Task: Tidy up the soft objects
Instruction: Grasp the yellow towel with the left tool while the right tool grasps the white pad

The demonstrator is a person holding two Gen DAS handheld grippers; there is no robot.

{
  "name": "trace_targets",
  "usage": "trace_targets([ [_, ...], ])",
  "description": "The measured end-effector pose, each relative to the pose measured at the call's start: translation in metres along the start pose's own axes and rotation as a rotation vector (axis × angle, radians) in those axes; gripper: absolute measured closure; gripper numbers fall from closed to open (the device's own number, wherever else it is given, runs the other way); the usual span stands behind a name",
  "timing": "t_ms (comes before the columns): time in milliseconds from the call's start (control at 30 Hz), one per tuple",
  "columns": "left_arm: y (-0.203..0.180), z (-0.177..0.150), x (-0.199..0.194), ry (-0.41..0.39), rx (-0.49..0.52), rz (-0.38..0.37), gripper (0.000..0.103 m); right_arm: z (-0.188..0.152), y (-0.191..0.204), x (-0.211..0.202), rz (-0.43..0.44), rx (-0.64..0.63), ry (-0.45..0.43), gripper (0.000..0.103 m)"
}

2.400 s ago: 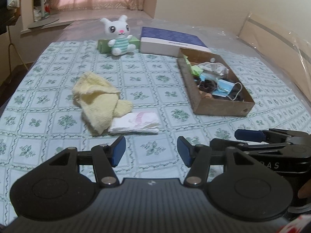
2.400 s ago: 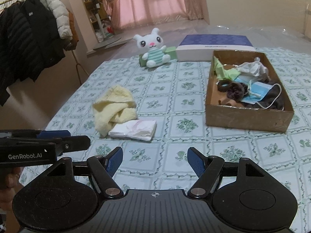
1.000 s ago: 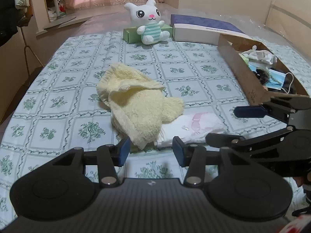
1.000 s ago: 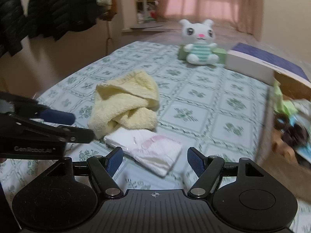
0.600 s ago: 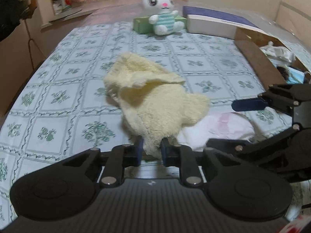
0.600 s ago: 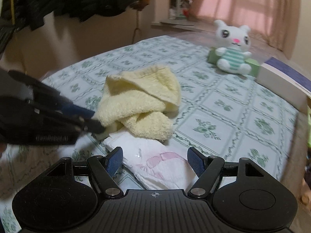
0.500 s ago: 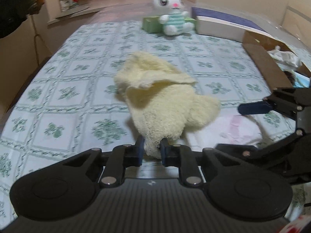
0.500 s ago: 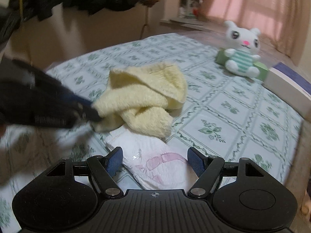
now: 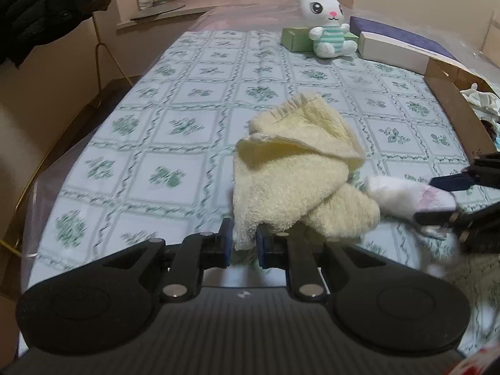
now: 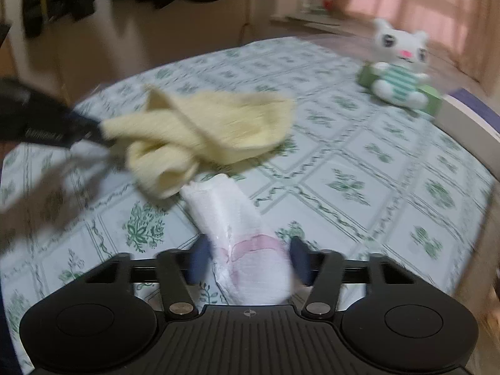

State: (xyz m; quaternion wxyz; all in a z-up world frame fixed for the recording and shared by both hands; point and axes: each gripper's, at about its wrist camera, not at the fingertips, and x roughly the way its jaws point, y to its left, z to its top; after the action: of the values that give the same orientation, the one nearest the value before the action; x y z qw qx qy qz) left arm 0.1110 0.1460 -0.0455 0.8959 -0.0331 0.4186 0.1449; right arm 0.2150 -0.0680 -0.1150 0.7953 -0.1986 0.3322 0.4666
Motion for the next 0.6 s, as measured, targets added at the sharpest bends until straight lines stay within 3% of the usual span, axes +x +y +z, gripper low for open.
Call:
trace_targets([
  [167,0.020,0.001,-0.018,-0.010,-0.051,0.007,0.088,-0.008,-0.010,-0.021,-0.046,0.187,0.014,0.061],
  [300,0.019,0.018,-0.029,-0.069,-0.050,-0.024,0.089,-0.019,-0.023,-0.038,-0.108,0.356,0.010,0.061],
  [467,-0.005,0.044,-0.025,-0.126,-0.041,-0.144,0.089,-0.022,-0.045,-0.051,-0.167,0.490,-0.010,0.061],
  [600,-0.030,0.055,-0.002,-0.098,-0.033,-0.220,0.089,-0.025,-0.053,-0.058,-0.196,0.520,-0.020,0.061],
])
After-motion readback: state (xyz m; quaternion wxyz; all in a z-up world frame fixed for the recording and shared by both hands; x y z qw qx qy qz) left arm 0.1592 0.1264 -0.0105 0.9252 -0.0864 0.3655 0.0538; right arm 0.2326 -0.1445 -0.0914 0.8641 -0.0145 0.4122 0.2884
